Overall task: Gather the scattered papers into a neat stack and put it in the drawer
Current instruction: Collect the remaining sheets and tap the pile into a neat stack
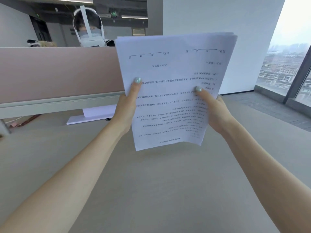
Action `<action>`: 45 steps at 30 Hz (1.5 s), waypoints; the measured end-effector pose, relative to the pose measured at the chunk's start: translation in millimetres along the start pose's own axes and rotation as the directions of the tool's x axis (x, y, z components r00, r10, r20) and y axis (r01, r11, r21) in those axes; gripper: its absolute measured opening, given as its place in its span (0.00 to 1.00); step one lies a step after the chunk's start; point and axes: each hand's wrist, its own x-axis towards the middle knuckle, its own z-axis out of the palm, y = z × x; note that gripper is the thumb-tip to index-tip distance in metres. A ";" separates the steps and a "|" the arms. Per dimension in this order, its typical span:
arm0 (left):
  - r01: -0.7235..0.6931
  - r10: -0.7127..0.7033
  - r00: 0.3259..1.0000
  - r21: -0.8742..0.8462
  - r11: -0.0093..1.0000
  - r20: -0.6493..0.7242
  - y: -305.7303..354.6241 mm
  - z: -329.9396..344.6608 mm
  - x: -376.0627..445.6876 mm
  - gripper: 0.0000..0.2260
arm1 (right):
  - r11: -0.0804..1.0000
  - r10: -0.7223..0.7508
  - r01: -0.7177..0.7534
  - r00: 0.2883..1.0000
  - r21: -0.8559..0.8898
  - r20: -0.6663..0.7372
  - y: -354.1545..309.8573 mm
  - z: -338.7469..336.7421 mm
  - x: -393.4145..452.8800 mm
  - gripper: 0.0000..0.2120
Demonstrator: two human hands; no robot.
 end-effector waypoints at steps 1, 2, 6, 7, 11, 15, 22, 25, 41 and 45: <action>0.011 -0.011 1.000 0.014 1.000 0.009 -4.5 -2.3 -0.7 0.13 | 1.000 0.026 -0.025 1.000 -0.014 0.015 2.5 -2.4 -1.0 0.08; 0.023 -0.024 0.999 0.036 0.999 0.029 -12.4 -4.5 -3.2 0.12 | 0.997 0.066 -0.065 0.997 -0.039 0.028 8.5 -5.7 -3.7 0.09; 0.118 -0.130 0.985 0.101 0.988 0.117 -46.0 -12.7 -18.4 0.11 | 0.965 0.227 -0.215 0.971 -0.148 0.068 45.9 -18.1 -21.0 0.15; 0.134 -0.145 0.981 0.092 0.987 0.127 -47.8 -14.4 -18.8 0.11 | 0.958 0.248 -0.234 0.966 -0.164 0.074 51.8 -19.5 -24.1 0.17; 0.123 -0.142 0.978 0.123 0.985 0.156 -27.8 -17.6 -7.7 0.10 | 0.954 0.264 -0.246 0.960 -0.172 0.090 57.8 -21.5 -27.7 0.19; 0.035 -0.046 0.982 0.062 0.997 0.185 11.4 -15.1 12.8 0.08 | 0.958 0.257 -0.238 0.960 -0.162 0.108 57.6 -21.8 -26.9 0.15; 0.031 -0.031 0.982 0.003 1.000 0.184 24.2 -7.1 23.3 0.06 | 0.933 0.332 -0.306 0.934 -0.189 0.129 68.4 -28.7 -32.1 0.13; 0.030 -0.031 0.971 0.007 1.000 0.235 22.3 -7.5 22.3 0.05 | 0.923 0.360 -0.333 0.923 -0.194 0.131 75.8 -31.2 -34.7 0.11; 0.060 -0.056 0.994 -0.042 0.997 0.097 23.6 23.2 7.0 0.04 | 0.888 0.400 -0.348 0.907 -0.301 0.132 18.2 -66.6 -77.5 0.23; 0.265 -0.243 0.961 -0.177 0.948 0.135 14.3 63.9 -3.8 0.07 | 0.925 0.363 -0.370 0.927 0.083 0.093 -17.9 -119.5 -121.2 0.39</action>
